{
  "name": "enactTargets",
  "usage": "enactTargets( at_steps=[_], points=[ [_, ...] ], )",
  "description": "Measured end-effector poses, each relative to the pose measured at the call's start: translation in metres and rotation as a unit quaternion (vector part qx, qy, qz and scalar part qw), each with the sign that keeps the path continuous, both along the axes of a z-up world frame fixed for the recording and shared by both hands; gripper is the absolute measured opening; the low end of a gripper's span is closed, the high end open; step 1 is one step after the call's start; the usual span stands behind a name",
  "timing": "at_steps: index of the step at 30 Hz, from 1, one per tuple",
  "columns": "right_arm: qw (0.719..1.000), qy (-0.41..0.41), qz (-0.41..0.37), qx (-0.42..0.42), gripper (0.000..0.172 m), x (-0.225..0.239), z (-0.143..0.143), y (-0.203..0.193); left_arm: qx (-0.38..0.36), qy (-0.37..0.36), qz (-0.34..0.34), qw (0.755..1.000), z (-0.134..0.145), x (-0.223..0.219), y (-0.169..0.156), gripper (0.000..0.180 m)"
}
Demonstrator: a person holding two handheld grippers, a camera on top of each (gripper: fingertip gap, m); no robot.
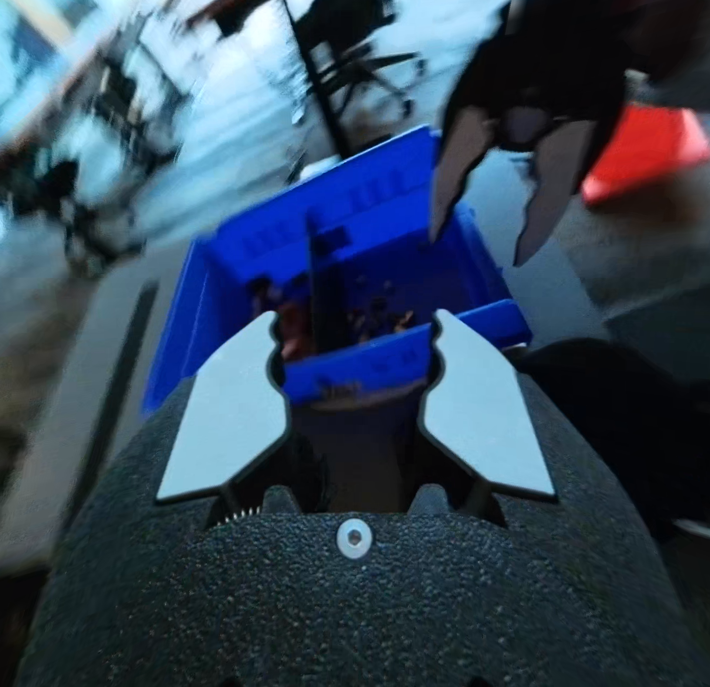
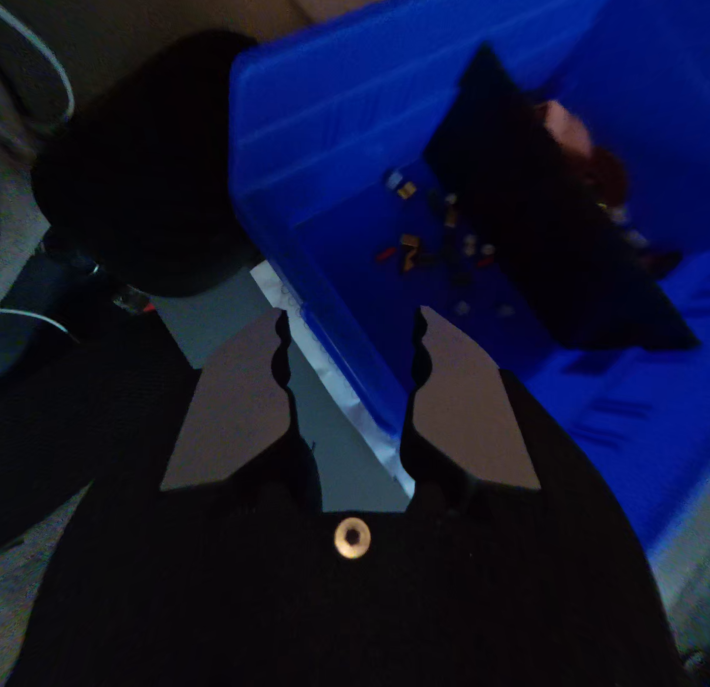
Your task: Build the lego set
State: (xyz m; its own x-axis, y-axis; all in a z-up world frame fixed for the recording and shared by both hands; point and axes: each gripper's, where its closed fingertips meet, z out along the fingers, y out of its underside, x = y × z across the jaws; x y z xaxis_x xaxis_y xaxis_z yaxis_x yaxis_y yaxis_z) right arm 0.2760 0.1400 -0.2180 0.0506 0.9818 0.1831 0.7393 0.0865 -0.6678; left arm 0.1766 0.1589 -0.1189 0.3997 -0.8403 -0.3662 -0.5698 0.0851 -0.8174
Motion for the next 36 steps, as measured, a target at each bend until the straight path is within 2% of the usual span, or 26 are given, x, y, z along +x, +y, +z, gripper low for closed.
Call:
enactTargets(
  at_steps=[2,5,9,10,12,15,17,20,22,25,27,30,33,34,36],
  points=[
    [1.000,-0.005,0.021,-0.005,0.055,-0.005,-0.011,-0.001,0.021,0.021,-0.066,0.997,-0.008,0.020,0.000,0.066],
    [0.997,0.017,0.070,0.018,0.037,-0.013,-0.007,-0.007,-0.042,0.067,-0.139,0.987,-0.030,0.033,-0.010,0.055],
    [0.994,0.043,0.095,-0.020,0.022,-0.016,-0.002,-0.021,-0.093,0.058,-0.181,0.977,-0.035,0.031,-0.022,0.029],
    [0.994,0.045,0.093,-0.035,0.026,-0.016,-0.002,-0.023,-0.104,0.054,-0.187,0.975,-0.035,0.030,-0.025,0.024],
    [0.993,0.059,0.085,-0.055,0.028,-0.017,0.003,-0.023,-0.120,0.041,-0.197,0.972,-0.035,0.029,-0.032,0.023],
    [0.993,0.099,-0.003,-0.062,0.028,-0.023,0.024,0.004,-0.101,0.090,-0.174,0.976,-0.046,0.016,-0.030,0.037],
    [0.988,0.102,-0.087,-0.078,0.039,-0.025,0.029,0.030,-0.088,0.095,-0.171,0.977,-0.047,0.013,-0.034,0.047],
    [0.971,0.058,-0.180,-0.147,0.092,-0.030,0.012,0.055,-0.107,0.078,-0.150,0.980,-0.044,0.005,-0.035,0.051],
    [0.953,-0.001,-0.234,-0.195,0.118,-0.030,-0.010,0.066,-0.107,0.056,-0.118,0.986,-0.042,-0.003,-0.028,0.052],
    [0.931,-0.045,-0.261,-0.252,0.121,-0.039,-0.029,0.069,-0.099,0.011,-0.089,0.991,-0.035,-0.012,-0.021,0.053],
    [0.925,-0.042,-0.267,-0.268,0.115,-0.048,-0.035,0.074,-0.090,-0.031,-0.099,0.991,-0.026,-0.011,-0.024,0.052],
    [0.933,-0.032,-0.258,-0.249,0.103,-0.062,-0.035,0.080,-0.088,-0.063,-0.110,0.988,-0.018,-0.011,-0.027,0.051],
    [0.946,-0.062,-0.251,-0.196,0.096,-0.064,-0.041,0.082,-0.091,-0.067,-0.107,0.988,-0.021,-0.015,-0.028,0.050],
    [0.952,-0.069,-0.237,-0.182,0.089,-0.066,-0.042,0.079,-0.094,-0.068,-0.105,0.988,-0.022,-0.016,-0.029,0.050],
    [0.962,-0.055,-0.183,-0.197,0.053,-0.077,-0.037,0.060,-0.097,-0.071,-0.101,0.988,-0.024,-0.019,-0.030,0.049]
  ],
)
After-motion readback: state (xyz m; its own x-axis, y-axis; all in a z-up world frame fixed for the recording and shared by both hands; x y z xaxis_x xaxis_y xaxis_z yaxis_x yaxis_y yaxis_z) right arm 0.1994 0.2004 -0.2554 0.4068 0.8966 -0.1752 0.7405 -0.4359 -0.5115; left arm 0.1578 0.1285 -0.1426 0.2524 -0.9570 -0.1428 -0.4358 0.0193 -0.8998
